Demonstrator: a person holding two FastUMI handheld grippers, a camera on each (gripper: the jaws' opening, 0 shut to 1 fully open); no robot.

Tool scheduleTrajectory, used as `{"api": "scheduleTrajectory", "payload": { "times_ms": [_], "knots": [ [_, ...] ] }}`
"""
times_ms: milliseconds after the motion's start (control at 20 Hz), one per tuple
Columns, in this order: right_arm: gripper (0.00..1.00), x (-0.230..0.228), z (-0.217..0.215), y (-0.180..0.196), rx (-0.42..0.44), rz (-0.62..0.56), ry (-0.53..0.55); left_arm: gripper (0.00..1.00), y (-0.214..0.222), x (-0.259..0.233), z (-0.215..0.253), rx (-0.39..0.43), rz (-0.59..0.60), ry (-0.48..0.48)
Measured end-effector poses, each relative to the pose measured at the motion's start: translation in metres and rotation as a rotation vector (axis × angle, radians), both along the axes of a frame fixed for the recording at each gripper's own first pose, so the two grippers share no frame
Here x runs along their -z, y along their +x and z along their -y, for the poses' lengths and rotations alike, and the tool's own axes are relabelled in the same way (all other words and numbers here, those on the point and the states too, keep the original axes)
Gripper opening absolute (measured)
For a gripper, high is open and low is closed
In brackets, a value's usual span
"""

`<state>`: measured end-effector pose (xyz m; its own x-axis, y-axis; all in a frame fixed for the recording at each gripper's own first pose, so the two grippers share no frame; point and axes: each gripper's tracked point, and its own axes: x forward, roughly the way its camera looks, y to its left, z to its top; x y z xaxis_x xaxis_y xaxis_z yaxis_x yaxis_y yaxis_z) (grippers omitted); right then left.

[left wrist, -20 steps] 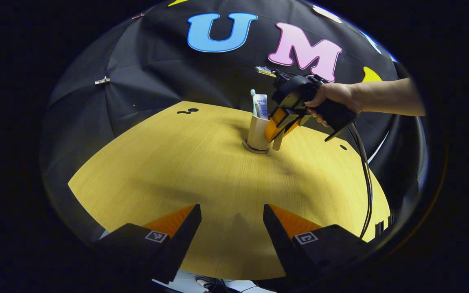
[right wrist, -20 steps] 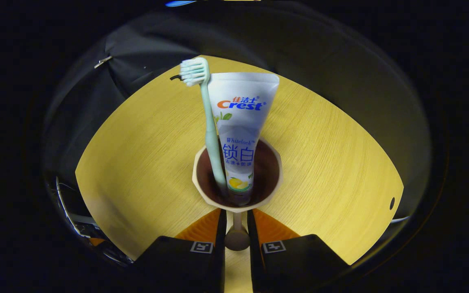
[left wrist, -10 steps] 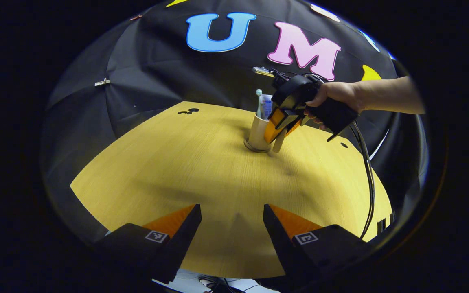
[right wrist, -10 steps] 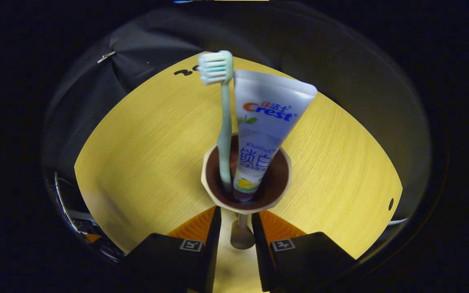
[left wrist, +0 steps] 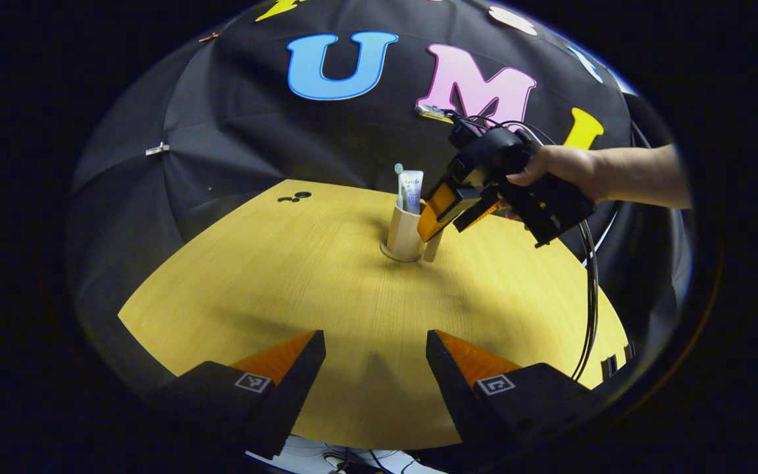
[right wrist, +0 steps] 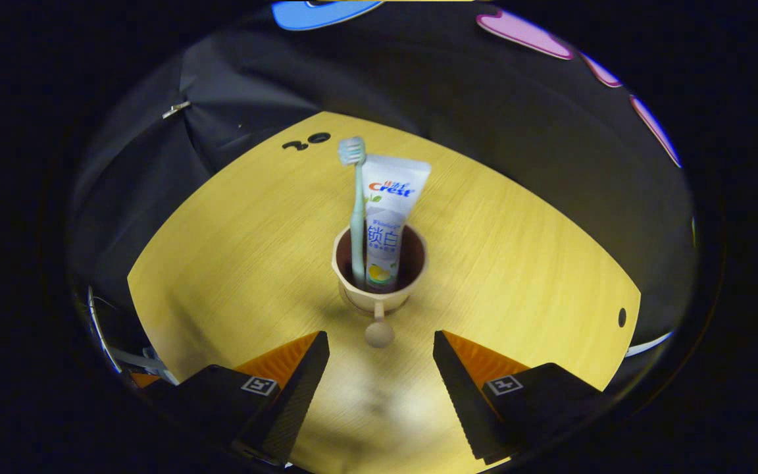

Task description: Put the toothbrush and toothpaste on the desktop into the cup, then pick up the cup and place it on the coaster on the desktop.

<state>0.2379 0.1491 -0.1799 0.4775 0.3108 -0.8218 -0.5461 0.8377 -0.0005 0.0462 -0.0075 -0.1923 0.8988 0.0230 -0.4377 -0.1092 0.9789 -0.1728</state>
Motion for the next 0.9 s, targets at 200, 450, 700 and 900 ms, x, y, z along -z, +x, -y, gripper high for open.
{"api": "scheduleTrajectory", "payload": {
  "times_ms": [200,450,700,900],
  "knots": [
    [0.99,-0.046,0.027,-0.015,0.063,0.105,0.061,0.98,0.007,-0.038,0.009,0.025,0.057,0.008],
    [0.98,-0.122,0.061,-0.027,0.187,0.278,0.204,0.97,0.018,-0.090,0.007,0.023,0.130,0.057],
    [0.98,-0.192,0.107,-0.059,0.309,0.490,0.300,0.98,0.023,-0.148,0.011,0.026,0.217,0.074],
    [0.98,-0.227,0.139,-0.102,0.334,0.642,0.294,0.98,0.016,-0.193,0.019,0.012,0.292,0.047]
  ]
}}
